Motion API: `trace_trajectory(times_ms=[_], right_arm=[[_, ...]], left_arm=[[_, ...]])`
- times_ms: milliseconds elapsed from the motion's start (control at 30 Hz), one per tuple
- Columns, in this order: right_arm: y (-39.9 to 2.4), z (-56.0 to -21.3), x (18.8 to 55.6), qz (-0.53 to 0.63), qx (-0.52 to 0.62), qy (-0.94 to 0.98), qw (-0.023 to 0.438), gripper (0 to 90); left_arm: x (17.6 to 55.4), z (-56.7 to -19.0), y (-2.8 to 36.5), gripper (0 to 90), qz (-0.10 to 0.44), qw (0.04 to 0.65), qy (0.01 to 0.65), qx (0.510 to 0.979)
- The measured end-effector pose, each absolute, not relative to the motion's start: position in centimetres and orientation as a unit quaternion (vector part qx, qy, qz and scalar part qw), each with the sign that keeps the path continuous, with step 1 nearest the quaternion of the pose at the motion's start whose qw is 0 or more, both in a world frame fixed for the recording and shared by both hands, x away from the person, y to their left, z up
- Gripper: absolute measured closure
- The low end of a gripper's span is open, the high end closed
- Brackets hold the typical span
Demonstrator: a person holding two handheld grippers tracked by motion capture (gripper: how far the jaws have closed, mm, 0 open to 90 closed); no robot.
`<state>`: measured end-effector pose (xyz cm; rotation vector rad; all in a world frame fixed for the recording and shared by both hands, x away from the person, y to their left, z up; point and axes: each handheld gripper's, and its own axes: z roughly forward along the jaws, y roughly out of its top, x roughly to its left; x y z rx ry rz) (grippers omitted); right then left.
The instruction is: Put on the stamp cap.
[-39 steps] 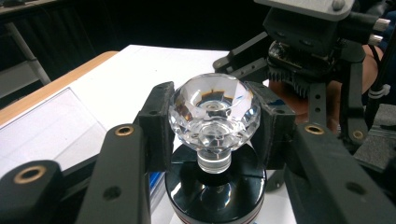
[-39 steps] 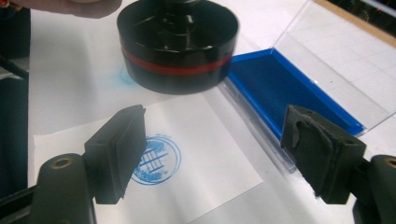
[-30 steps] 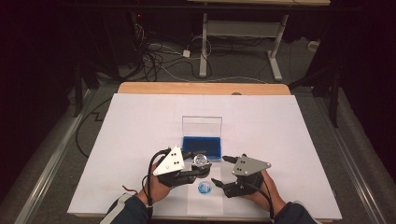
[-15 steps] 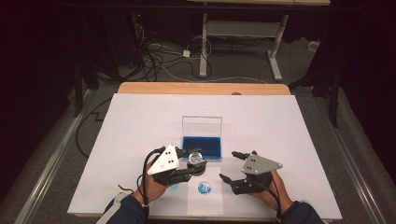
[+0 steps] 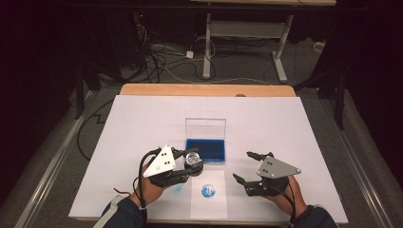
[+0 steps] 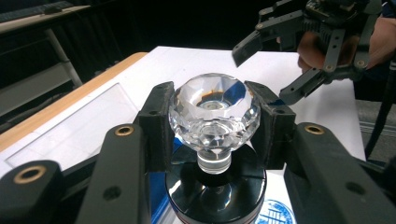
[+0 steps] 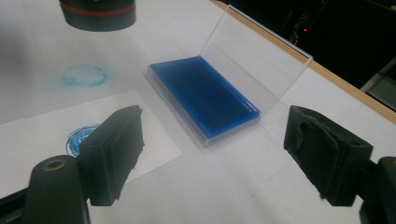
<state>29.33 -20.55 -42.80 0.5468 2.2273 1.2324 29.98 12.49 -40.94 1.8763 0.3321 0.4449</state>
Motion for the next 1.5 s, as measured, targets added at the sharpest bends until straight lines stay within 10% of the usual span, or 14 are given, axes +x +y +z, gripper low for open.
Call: trace_trajectory(times_ms=[1500], right_arm=[[-26.2,-43.1,26.6,0.466,0.238,0.798,0.3,19.7]], left_arm=[[32.3,-40.5,17.1,53.9,0.234,0.552,0.202,0.775]])
